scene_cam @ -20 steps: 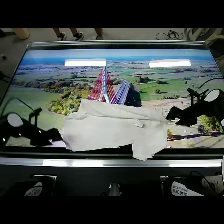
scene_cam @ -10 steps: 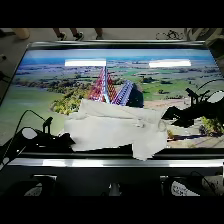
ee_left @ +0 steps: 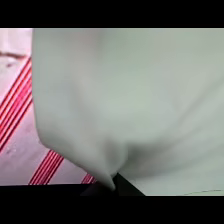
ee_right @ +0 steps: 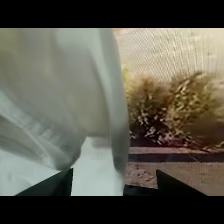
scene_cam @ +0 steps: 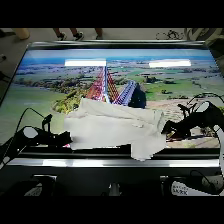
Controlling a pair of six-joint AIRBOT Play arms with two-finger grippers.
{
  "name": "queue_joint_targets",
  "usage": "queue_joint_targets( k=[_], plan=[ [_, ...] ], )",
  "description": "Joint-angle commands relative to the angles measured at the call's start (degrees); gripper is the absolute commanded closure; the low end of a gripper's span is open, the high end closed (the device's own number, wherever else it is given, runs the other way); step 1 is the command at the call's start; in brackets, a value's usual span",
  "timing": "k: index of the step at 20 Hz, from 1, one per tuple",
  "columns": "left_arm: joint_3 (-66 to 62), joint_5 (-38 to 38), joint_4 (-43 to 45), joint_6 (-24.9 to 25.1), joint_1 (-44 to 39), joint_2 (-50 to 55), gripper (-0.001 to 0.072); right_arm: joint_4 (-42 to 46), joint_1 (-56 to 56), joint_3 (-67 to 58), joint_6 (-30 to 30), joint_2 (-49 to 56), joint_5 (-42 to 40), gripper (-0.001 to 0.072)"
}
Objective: Fold the shirts.
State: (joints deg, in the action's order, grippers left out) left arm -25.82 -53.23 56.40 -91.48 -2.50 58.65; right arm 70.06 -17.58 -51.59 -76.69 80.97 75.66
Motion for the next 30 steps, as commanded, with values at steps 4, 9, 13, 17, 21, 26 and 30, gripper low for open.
queue_joint_targets(
  k=[4,9,13,17,21,26,30],
  plan=[
    [-3.61,-1.79,-0.98,-0.22,-0.07,-1.33,0.0681,-2.19,0.0,0.85,1.14,4.11,-5.38,0.0369],
    [-12.09,-2.84,-0.35,1.77,-0.07,-2.78,0.0683,-7.72,0.0,-2.27,6.38,-0.35,0.46,0.069],
    [-39.8,-2.78,6.82,1.73,-0.07,-10.8,0.0684,-15.34,0.0,-18.38,4.22,-19.23,2.38,0.0691],
    [-76.89,0.66,14.62,1.44,-0.07,-14.56,0.0684,-15.43,0.0,-39.01,4.76,-40.74,-19.37,0.0691],
    [-92.76,-3.74,15.74,-2.99,-0.07,-16.37,0.0684,0.15,0.0,-47.76,-8.7,-52.54,-27.3,0.0691],
    [-88.26,-16.92,20.13,-3.74,-0.07,-16.87,0.0684,5.2,0.0,-49.75,-9.01,-50.53,-9.4,0.0691],
    [-77.92,-26.99,24.68,-3.72,-0.07,-13.2,0.0684,5.51,0.0,-49.75,-9.03,-40.09,4.96,0.0691]
  ],
)
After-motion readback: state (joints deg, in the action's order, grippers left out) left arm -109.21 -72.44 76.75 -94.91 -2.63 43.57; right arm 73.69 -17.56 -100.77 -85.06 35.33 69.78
